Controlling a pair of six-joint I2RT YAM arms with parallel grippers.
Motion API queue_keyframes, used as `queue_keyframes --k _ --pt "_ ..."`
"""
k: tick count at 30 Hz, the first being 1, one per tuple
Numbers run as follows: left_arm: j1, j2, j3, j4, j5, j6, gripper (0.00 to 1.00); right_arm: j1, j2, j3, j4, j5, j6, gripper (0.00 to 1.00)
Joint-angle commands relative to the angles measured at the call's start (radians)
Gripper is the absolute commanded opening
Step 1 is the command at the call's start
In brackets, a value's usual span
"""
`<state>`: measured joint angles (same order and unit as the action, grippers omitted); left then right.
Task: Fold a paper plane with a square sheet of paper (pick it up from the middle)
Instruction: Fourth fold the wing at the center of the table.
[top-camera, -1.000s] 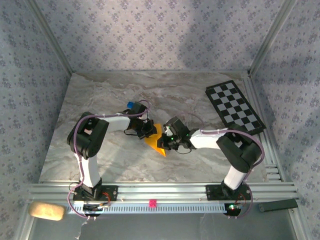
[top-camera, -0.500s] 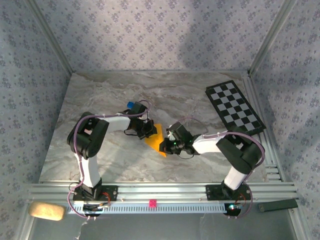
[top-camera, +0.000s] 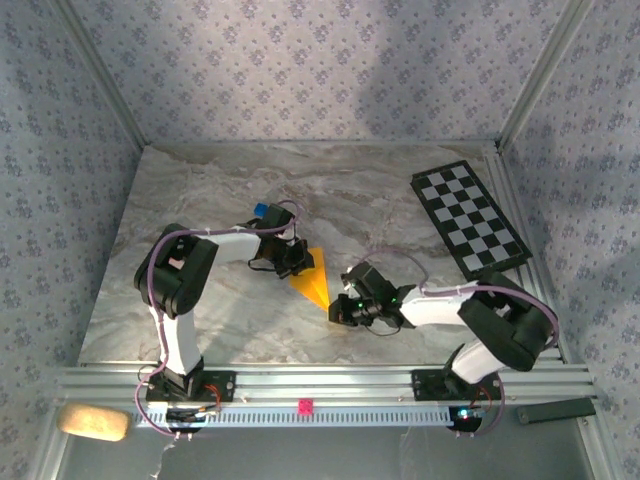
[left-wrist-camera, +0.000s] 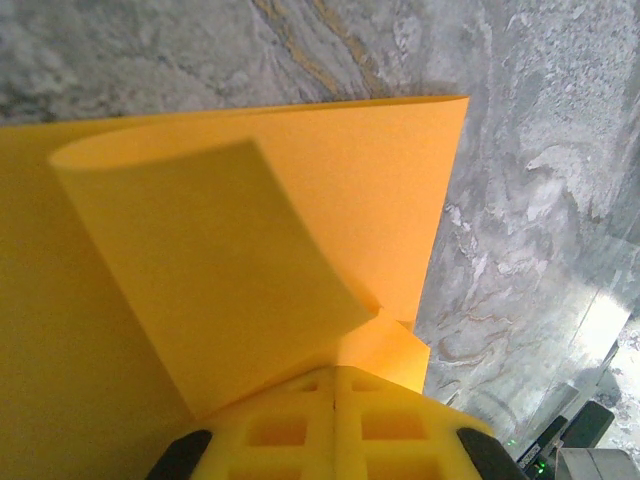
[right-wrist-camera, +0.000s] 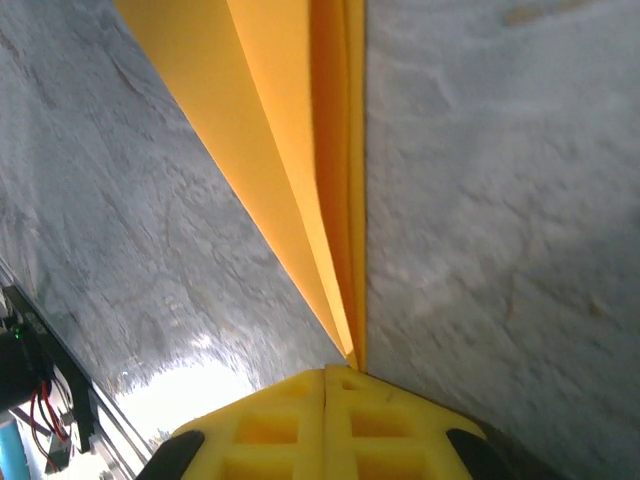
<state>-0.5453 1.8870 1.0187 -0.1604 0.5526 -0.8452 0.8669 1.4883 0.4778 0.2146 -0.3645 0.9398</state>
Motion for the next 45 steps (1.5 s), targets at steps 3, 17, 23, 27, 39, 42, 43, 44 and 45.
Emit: queue_keyframes --k 3,17,23,27,39,42,43,44,45 --pt "0.003 0.038 -0.025 -0.042 -0.090 0.009 0.00 -0.005 -0.140 0.002 -0.166 0.021 0.001 0.07" --pt "0.002 0.045 -0.024 -0.034 -0.083 0.005 0.00 -0.123 0.116 0.322 -0.148 -0.030 -0.014 0.06" --pt "0.002 0.043 -0.019 -0.037 -0.085 0.004 0.00 -0.134 0.228 0.363 -0.089 -0.065 0.018 0.07" --pt "0.002 0.046 -0.016 -0.043 -0.082 0.008 0.00 -0.141 0.271 0.364 -0.081 -0.068 0.022 0.07" --pt "0.004 0.034 0.001 -0.050 -0.086 0.026 0.00 -0.137 0.283 0.221 -0.083 -0.052 0.028 0.05" --pt "0.011 0.024 0.024 -0.052 -0.080 0.042 0.01 -0.137 0.288 0.231 -0.107 -0.050 0.017 0.05" --pt "0.014 0.018 0.032 -0.055 -0.080 0.050 0.02 -0.138 0.292 0.234 -0.116 -0.049 0.013 0.04" --pt "0.018 0.014 0.042 -0.055 -0.075 0.053 0.03 -0.138 0.293 0.236 -0.121 -0.047 0.009 0.04" --pt "0.021 0.010 0.051 -0.054 -0.067 0.059 0.04 -0.141 0.294 0.238 -0.128 -0.045 0.008 0.04"
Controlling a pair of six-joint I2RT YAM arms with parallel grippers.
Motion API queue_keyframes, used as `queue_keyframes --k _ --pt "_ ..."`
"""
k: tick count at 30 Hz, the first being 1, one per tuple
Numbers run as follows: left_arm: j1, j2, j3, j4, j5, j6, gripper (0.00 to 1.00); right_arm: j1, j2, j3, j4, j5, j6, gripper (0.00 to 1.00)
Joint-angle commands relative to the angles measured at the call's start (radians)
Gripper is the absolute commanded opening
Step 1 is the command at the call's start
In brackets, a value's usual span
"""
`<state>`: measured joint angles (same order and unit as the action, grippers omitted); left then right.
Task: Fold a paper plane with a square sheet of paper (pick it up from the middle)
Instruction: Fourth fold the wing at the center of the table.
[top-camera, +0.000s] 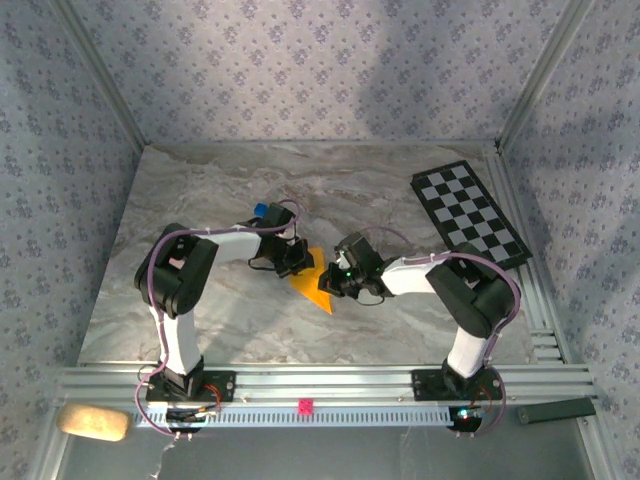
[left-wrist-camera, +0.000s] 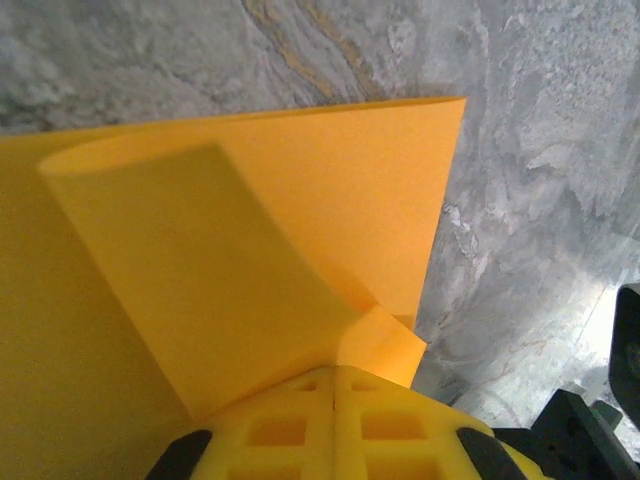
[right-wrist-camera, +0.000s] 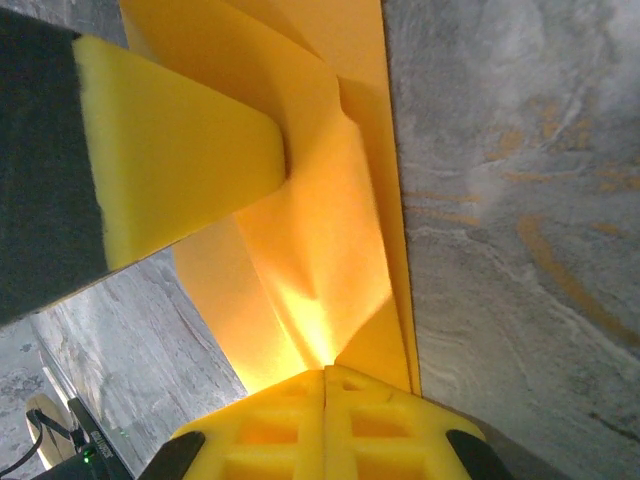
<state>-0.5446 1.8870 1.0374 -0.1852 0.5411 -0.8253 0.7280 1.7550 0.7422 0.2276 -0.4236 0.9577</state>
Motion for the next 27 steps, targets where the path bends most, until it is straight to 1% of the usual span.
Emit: queue_keyframes --k 1,5,7,9,12,14,21,24,27 --pt "0.025 0.004 0.038 -0.028 -0.046 0.044 0.06 -0.004 0.029 -0.027 -0.148 0.015 -0.010 0.03" --pt "0.039 -0.049 0.050 -0.013 -0.020 0.062 0.16 -0.010 0.028 -0.027 -0.157 0.017 -0.010 0.02" --pt "0.040 -0.074 0.053 -0.022 -0.006 0.070 0.17 -0.012 0.029 -0.028 -0.157 0.016 -0.010 0.02" --pt "0.041 -0.084 0.053 -0.042 0.037 0.074 0.14 -0.013 0.032 -0.024 -0.164 0.017 -0.011 0.02" --pt "0.037 -0.083 0.026 -0.044 0.111 0.075 0.05 -0.012 0.032 -0.021 -0.170 0.022 -0.013 0.02" --pt "0.029 -0.083 0.001 -0.037 0.150 0.072 0.02 -0.013 0.030 -0.026 -0.170 0.026 -0.010 0.02" --pt "-0.012 -0.059 -0.032 -0.035 0.176 0.082 0.01 -0.009 0.020 -0.040 -0.170 0.038 0.001 0.01" --pt "-0.018 -0.039 -0.054 -0.018 0.156 0.082 0.02 -0.009 0.019 -0.046 -0.172 0.044 0.002 0.01" --pt "-0.001 -0.010 -0.065 -0.033 0.107 0.085 0.02 -0.005 0.017 -0.053 -0.180 0.052 0.003 0.01"
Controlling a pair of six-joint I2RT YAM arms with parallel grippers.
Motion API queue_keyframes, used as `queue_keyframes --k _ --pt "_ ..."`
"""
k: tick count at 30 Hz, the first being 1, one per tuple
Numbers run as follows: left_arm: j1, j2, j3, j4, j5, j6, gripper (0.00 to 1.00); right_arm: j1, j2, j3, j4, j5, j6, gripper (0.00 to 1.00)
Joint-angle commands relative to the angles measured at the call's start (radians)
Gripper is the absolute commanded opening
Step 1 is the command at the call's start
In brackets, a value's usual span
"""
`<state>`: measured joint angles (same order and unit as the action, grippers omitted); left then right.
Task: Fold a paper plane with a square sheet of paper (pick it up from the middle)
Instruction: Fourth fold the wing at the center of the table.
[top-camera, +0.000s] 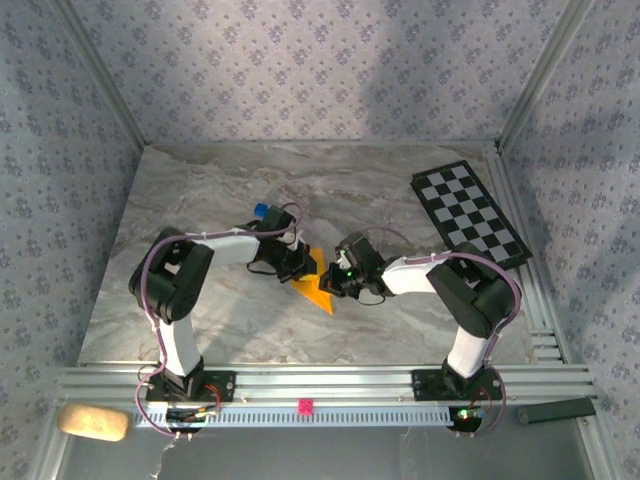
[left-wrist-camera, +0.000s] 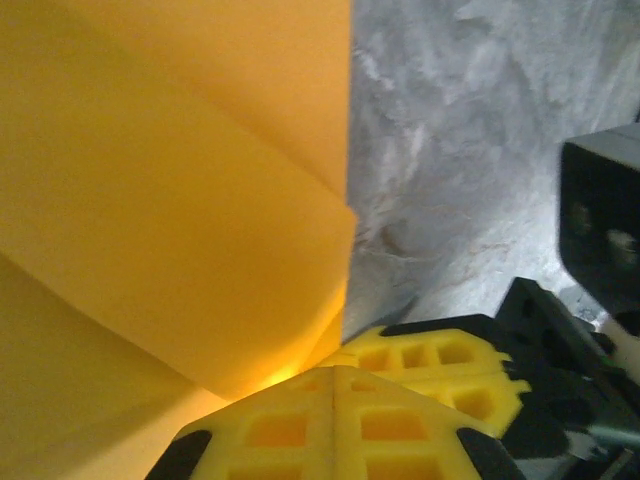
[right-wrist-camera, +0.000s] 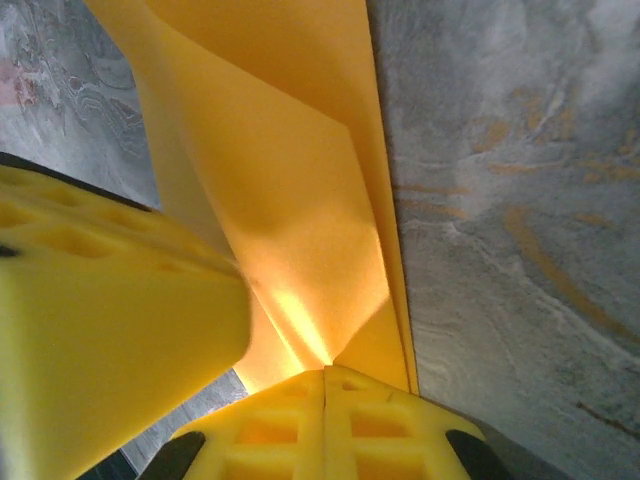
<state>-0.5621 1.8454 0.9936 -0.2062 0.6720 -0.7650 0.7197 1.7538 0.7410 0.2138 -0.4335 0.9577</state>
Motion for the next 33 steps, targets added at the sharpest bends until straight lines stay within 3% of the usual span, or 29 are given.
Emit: queue_keyframes --k 1,4,33 --pt "0.025 0.036 -0.026 -0.017 -0.048 0.027 0.01 0.005 0.018 -0.055 -0.163 0.063 0.003 0.01" --pt "0.049 0.052 -0.033 -0.014 -0.096 0.023 0.01 0.009 0.021 -0.063 -0.165 0.068 0.004 0.01" --pt "0.193 0.167 0.207 -0.080 -0.192 0.034 0.03 0.032 0.010 -0.087 -0.173 0.069 -0.017 0.00"
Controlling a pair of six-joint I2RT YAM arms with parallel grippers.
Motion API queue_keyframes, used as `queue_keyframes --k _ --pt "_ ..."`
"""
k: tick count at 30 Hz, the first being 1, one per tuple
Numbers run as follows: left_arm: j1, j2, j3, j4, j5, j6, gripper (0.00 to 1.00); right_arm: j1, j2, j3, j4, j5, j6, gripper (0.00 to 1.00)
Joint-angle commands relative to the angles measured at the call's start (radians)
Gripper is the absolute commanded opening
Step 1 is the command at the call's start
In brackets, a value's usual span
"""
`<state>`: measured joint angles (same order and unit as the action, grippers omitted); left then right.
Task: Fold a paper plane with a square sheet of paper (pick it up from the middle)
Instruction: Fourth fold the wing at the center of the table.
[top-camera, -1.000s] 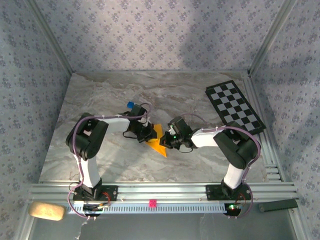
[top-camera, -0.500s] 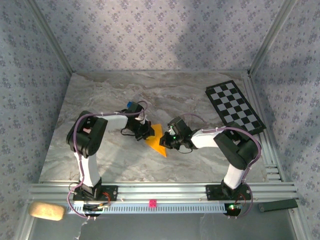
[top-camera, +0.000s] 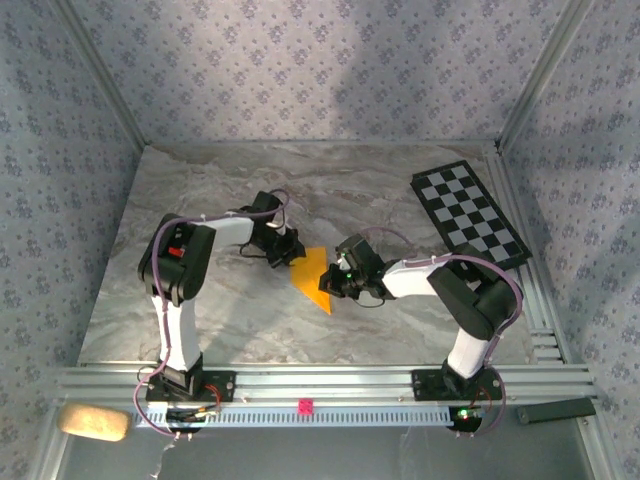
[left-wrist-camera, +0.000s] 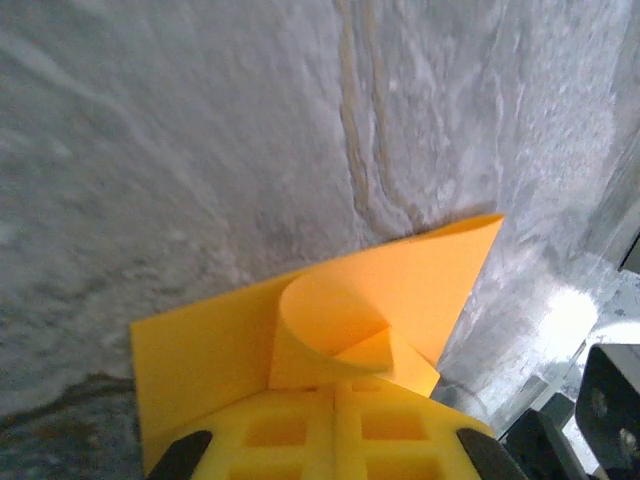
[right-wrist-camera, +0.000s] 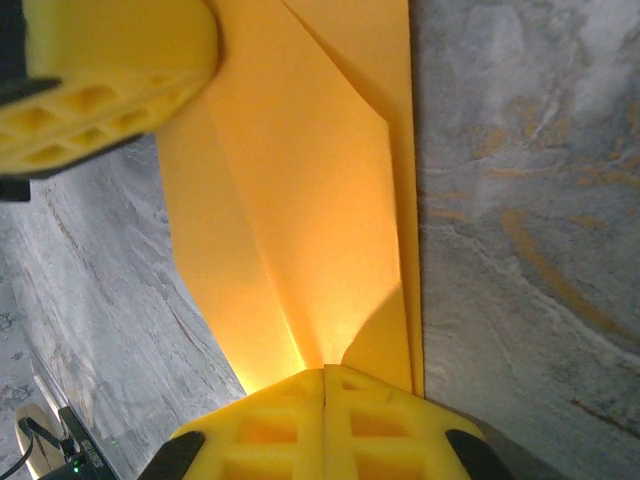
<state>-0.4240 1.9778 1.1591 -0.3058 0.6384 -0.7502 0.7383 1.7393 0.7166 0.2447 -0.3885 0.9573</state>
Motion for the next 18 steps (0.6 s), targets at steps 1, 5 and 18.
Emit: queue_keyframes --k 1,5,18 --pt "0.057 0.038 0.054 0.011 -0.166 0.022 0.03 0.013 0.024 -0.063 -0.203 0.023 -0.020 0.00" --pt "0.063 0.058 0.104 -0.019 -0.186 0.031 0.03 0.012 0.020 -0.069 -0.202 0.022 -0.025 0.00" --pt "0.071 -0.011 0.160 -0.090 -0.204 0.048 0.05 -0.006 0.021 -0.055 -0.227 -0.013 -0.088 0.00"
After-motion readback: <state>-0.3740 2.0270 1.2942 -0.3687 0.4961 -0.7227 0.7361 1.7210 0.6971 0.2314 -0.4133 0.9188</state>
